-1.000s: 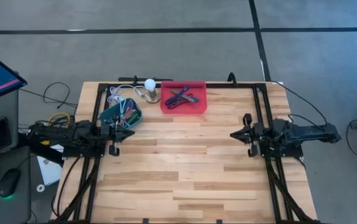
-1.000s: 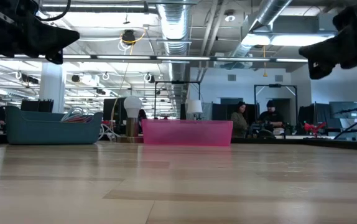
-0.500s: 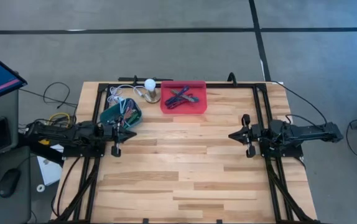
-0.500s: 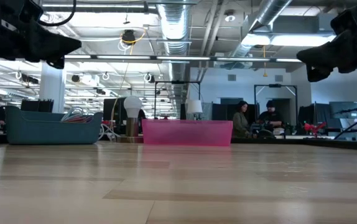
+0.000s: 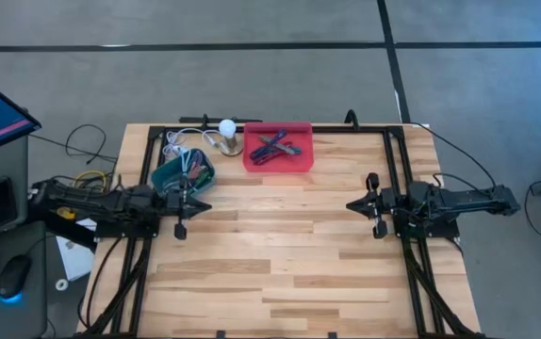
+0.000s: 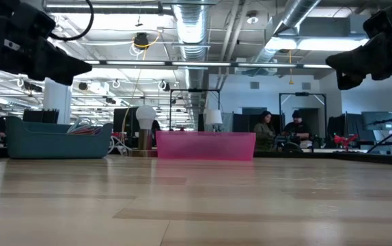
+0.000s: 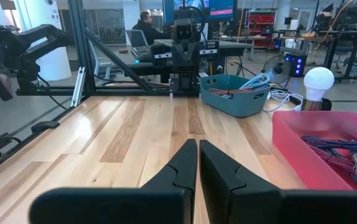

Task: Pick & Place USB Port
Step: Return to Home Position

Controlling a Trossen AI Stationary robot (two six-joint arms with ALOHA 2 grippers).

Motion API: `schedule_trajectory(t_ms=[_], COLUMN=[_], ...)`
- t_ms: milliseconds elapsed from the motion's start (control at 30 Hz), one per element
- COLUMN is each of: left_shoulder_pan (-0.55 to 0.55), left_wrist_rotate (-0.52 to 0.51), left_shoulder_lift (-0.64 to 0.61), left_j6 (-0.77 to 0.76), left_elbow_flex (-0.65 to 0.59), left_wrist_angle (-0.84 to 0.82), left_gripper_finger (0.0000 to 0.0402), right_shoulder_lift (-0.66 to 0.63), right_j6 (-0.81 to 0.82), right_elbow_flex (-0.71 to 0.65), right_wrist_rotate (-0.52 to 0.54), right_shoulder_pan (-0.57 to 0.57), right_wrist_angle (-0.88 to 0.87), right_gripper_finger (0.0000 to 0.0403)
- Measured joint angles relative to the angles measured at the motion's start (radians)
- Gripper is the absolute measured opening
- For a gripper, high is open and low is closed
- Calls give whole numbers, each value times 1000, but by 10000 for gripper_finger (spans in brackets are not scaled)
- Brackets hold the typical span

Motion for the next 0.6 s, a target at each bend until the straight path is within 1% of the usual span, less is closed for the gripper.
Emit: schedule_trajectory(t_ms=[333,600], left_shoulder_pan=[0,0], left_wrist_rotate=[0,1], left_shoulder_lift=[49,49], left_j6=[0,0], left_elbow_flex=[0,0], left_wrist_angle=[3,4], left_gripper_finger=[12,11], right_shoulder_lift=[0,0], right_j6=[0,0], right_elbow_flex=[0,0], right_wrist_rotate=[0,0], right_shoulder_pan=[0,0], right_wrist_angle=[0,0], right_gripper_finger=[11,10])
